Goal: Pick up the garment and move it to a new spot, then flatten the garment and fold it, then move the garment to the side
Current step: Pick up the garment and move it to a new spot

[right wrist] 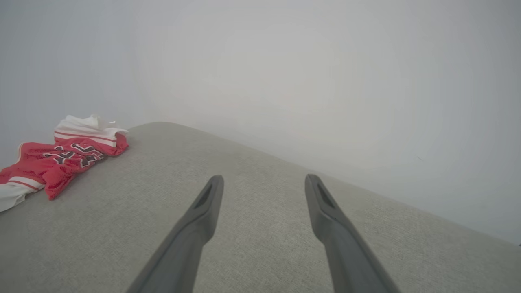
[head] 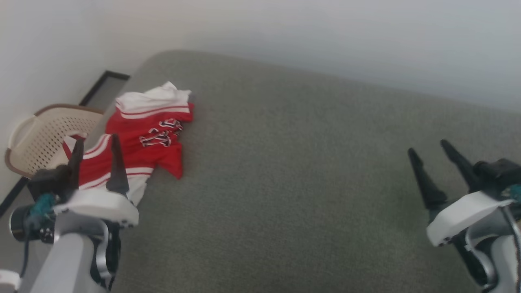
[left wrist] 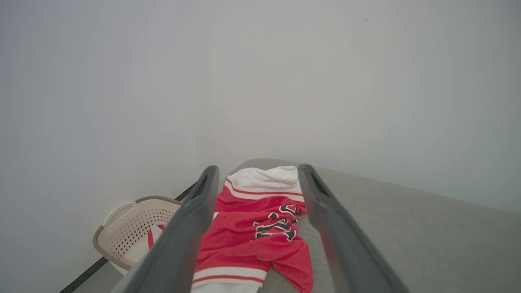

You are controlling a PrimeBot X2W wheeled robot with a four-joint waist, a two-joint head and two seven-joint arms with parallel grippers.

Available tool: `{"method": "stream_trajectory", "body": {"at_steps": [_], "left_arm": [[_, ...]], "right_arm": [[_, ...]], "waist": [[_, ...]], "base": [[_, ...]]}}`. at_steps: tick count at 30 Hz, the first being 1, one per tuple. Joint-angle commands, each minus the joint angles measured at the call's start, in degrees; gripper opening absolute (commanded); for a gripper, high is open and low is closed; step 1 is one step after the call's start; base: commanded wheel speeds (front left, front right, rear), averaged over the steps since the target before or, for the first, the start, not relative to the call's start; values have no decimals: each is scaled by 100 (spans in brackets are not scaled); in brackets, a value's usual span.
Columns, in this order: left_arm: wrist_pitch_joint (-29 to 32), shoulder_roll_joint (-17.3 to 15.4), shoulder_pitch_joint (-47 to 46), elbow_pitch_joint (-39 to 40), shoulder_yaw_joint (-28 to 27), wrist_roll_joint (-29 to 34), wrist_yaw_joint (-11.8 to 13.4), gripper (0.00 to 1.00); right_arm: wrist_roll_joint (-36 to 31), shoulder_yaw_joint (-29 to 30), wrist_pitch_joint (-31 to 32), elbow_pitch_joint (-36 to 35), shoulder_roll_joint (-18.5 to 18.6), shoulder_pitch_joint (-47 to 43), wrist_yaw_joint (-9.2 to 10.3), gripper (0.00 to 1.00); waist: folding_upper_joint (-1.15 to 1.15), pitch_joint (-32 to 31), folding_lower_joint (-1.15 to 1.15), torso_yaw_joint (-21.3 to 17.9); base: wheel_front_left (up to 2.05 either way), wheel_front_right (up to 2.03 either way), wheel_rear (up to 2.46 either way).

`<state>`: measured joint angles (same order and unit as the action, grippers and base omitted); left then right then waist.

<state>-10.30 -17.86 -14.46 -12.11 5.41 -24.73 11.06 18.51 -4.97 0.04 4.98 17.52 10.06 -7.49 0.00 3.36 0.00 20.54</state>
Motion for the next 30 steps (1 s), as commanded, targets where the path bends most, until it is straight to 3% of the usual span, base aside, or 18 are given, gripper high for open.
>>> {"method": "stream_trajectory", "body": {"at_steps": [1, 11, 19, 25, 29, 30], "left_arm": [[-45, -4, -120, -96, -11, -6, -20, 100], [134, 81, -1538, -1866, -129, -317, -155, 100], [1173, 130, -2451, -3446, 22, -429, -19, 100], [1954, 239, -2939, -4383, 164, -542, -108, 100], [2124, 325, -3081, -4694, 200, -560, -169, 100], [2064, 335, -3131, -4750, 190, -575, -176, 72]], "right_arm": [[30, 33, 42, -72, 59, 70, 0, 100], [287, 258, 256, -649, 752, 193, 0, 100], [437, 337, 381, -854, 1068, 227, 0, 100], [532, 336, 443, -959, 1232, 285, 0, 100], [562, 327, 464, -954, 1256, 307, 0, 100], [570, 327, 465, -941, 1257, 312, 0, 100]], "waist": [[0, 309, 0, -175], [0, 1403, 0, -459], [0, 1837, 0, -552], [0, 1982, 0, -607], [0, 1987, 0, -628], [0, 1978, 0, -632]], "base": [[0, 0, 0], [0, 0, 0], [0, 0, 0], [0, 0, 0], [0, 0, 0], [0, 0, 0]]}}
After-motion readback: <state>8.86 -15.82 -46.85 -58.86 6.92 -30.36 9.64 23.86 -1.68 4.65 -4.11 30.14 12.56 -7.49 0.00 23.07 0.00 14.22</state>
